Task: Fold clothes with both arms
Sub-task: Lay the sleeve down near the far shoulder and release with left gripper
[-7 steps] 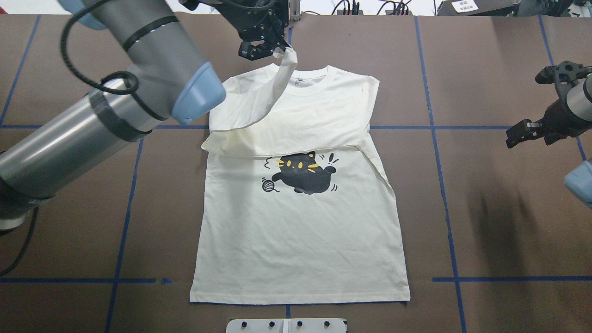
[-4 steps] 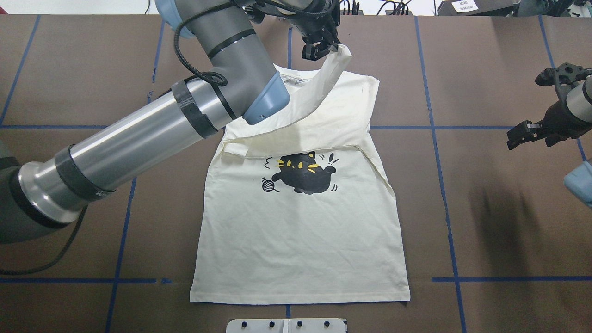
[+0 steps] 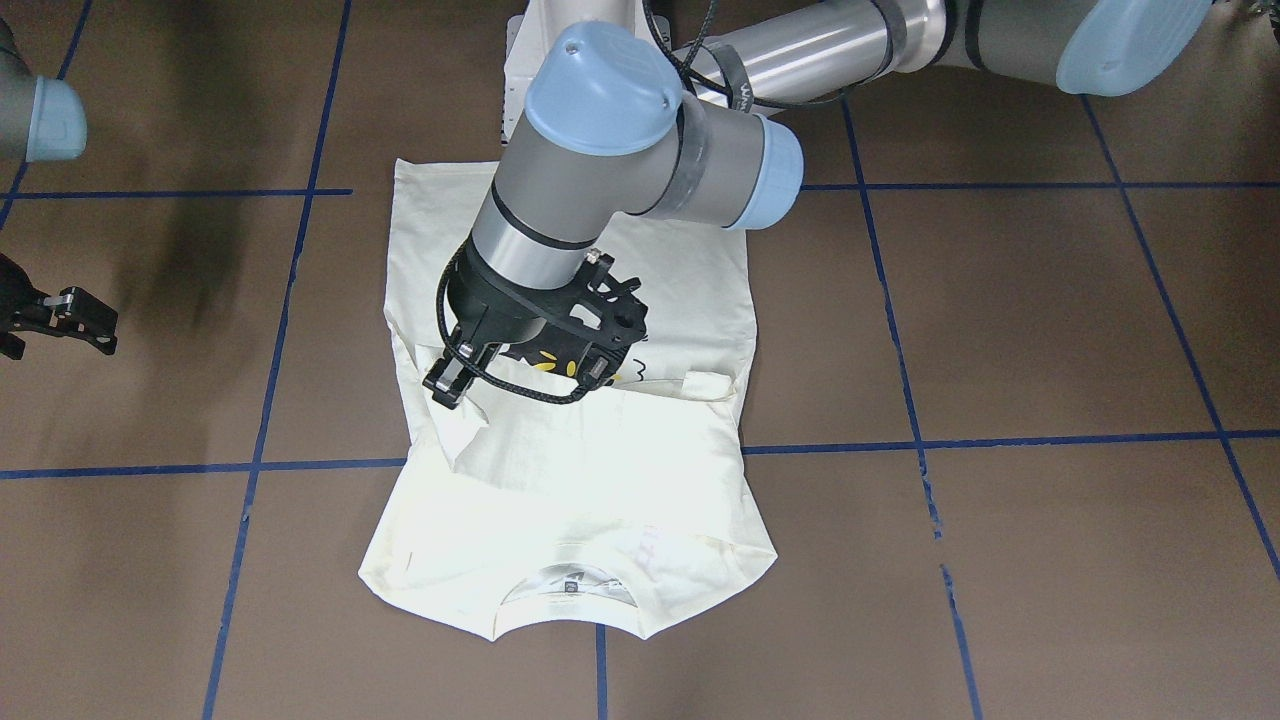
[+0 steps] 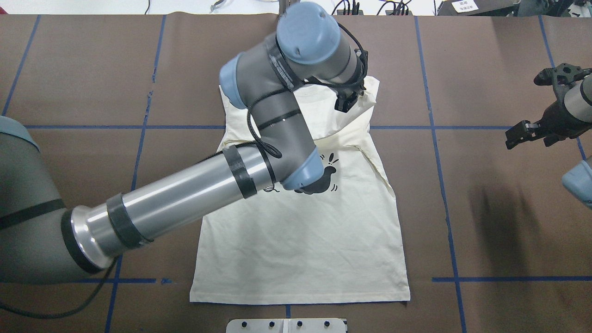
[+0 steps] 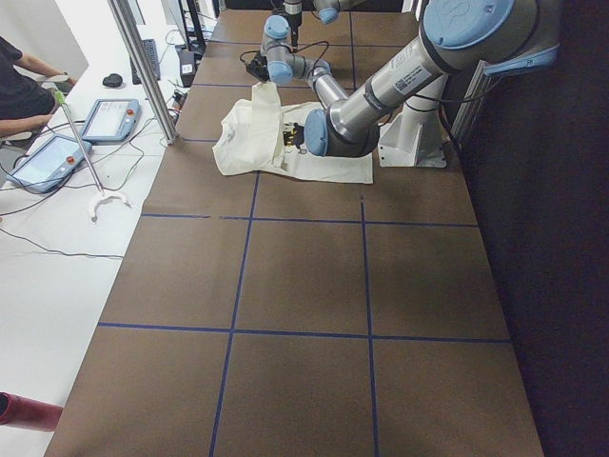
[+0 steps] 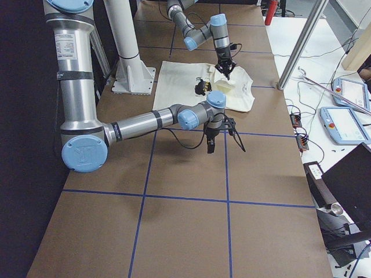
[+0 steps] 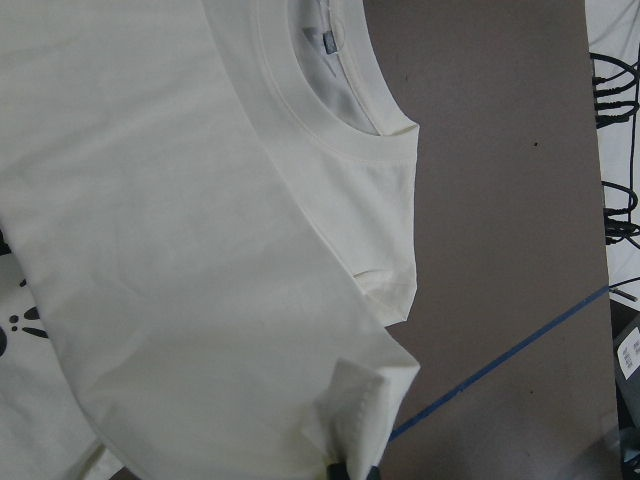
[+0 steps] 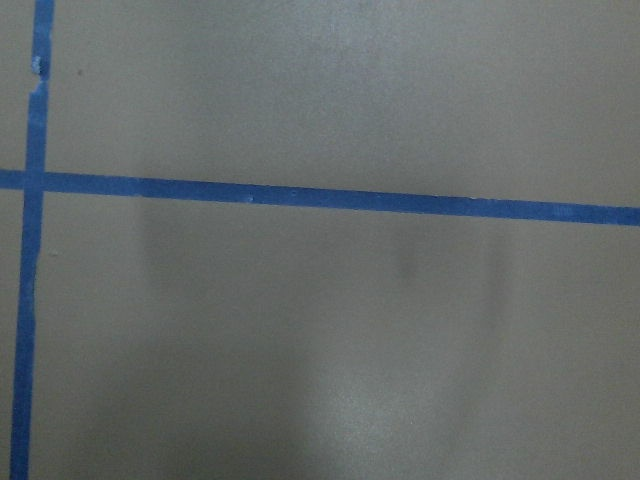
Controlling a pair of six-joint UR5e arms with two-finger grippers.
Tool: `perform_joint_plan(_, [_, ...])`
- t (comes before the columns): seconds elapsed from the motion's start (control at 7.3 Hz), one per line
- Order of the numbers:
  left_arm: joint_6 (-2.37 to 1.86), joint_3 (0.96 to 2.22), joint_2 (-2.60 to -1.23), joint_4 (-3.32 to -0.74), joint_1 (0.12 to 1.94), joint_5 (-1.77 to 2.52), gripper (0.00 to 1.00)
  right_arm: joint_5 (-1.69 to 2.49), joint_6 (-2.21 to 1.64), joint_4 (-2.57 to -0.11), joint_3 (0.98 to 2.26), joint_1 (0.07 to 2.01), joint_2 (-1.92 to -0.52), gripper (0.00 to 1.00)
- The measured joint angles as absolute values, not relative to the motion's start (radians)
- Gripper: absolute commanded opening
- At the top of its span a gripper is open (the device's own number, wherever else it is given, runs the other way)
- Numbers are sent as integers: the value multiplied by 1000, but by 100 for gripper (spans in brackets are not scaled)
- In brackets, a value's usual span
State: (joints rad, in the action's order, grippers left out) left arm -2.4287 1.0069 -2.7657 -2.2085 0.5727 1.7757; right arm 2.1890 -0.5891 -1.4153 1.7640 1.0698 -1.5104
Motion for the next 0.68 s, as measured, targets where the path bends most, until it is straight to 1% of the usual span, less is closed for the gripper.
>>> perform_joint_plan(0.14, [-2392,936,-2782,-2279,522,1688,100,2189,-590,-1415,1759,1070,-1500,100])
perform_joint_plan(0.27, [-2312,920,-2783,-2317,497,1646,100,2190,-592,-1414,1755,1068,-1486,100])
perform_joint_plan(0.41, [-2231,948,-2764,-2330,487,1639,100,2191,-599,-1414,1754,1067,-1474,100])
perform_joint_plan(0.68, [-2121,1091,-2659,-2285,505,1727,100,2192,-661,-1409,1766,1050,-1446,100])
